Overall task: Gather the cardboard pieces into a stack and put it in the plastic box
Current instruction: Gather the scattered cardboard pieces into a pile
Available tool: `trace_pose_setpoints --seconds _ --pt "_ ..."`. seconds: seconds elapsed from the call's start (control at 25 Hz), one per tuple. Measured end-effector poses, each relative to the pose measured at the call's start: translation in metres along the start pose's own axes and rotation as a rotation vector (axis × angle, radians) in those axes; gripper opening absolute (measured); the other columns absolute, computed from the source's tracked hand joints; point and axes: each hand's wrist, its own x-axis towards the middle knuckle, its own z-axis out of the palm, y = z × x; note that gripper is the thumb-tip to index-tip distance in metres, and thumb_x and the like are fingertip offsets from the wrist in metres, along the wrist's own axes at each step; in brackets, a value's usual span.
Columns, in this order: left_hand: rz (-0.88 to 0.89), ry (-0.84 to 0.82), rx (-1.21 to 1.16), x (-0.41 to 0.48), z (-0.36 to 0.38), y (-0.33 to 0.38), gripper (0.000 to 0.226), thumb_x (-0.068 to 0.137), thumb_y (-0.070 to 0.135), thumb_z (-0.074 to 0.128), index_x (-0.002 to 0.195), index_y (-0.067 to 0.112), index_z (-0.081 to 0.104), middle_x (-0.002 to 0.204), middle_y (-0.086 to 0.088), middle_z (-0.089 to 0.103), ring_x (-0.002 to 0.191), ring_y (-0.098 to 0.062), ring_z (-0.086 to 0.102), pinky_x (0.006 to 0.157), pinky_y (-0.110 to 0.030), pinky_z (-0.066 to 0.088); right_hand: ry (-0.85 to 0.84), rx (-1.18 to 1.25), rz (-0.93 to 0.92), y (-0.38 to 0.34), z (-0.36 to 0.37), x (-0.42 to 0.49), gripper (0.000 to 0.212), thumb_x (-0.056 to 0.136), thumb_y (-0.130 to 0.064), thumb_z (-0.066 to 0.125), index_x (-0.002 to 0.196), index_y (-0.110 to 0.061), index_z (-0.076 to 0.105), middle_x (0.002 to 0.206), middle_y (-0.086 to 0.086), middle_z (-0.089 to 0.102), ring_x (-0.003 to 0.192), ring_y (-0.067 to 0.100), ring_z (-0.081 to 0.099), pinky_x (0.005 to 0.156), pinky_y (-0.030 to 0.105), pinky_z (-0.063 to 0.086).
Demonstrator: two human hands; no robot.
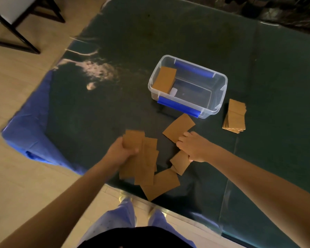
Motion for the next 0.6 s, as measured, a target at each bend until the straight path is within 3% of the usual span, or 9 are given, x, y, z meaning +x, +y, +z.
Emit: trace_pose_setpoints --seconds 0.12,0.24,0.4,0.52,0.6 --pt "-0.049 0.133 0.368 -0.015 0.042 -0.034 0.047 0.084 0.024 0.063 0.120 0.004 0.039 0.126 -0.016 0.045 0.112 -0.032 0.045 0.092 -0.044 0.042 -0.175 0.328 -0.050 -0.017 -0.002 -0.015 0.033 0.083 -0.017 0.064 0.110 -0.010 0.047 0.111 0.012 0.054 0.093 0.026 0.054 0.078 0.041 0.048" --pt "0.051 0.288 0.446 -0.014 0.067 -0.025 0.048 0.082 0.023 0.065 0.117 0.003 0.039 0.131 -0.018 0.033 0.119 -0.034 0.031 0.094 -0.044 0.038 -0.162 0.216 -0.166 -0.055 0.011 -0.017 0.031 0.085 -0.010 0.060 0.113 -0.007 0.046 0.117 0.014 0.045 0.093 0.026 0.046 0.072 0.037 0.041" --pt "0.138 0.290 0.406 -0.006 0.081 -0.017 0.047 0.081 0.019 0.068 0.113 0.005 0.037 0.126 -0.017 0.035 0.107 -0.033 0.048 0.081 -0.034 0.044 0.046 0.127 -0.129 -0.077 0.031 -0.007 0.033 0.086 -0.009 0.055 0.116 -0.003 0.046 0.123 0.019 0.041 0.110 0.032 0.037 0.088 0.040 0.035" --pt "0.159 0.250 0.357 -0.001 0.079 -0.018 0.049 0.081 0.020 0.067 0.115 0.009 0.033 0.113 -0.016 0.052 0.089 -0.029 0.059 0.068 -0.032 0.046 0.064 0.167 -0.106 -0.076 0.036 -0.006 0.041 0.082 -0.016 0.063 0.117 -0.005 0.045 0.123 0.017 0.042 0.110 0.031 0.037 0.091 0.041 0.036" --pt "0.204 0.234 0.308 0.002 0.077 -0.019 0.060 0.080 0.019 0.068 0.124 0.013 0.028 0.111 -0.015 0.058 0.079 -0.022 0.056 0.064 -0.032 0.045 0.056 0.187 -0.113 -0.074 0.036 -0.006 0.048 0.079 -0.021 0.067 0.119 -0.005 0.044 0.122 0.016 0.042 0.108 0.031 0.040 0.091 0.041 0.038"
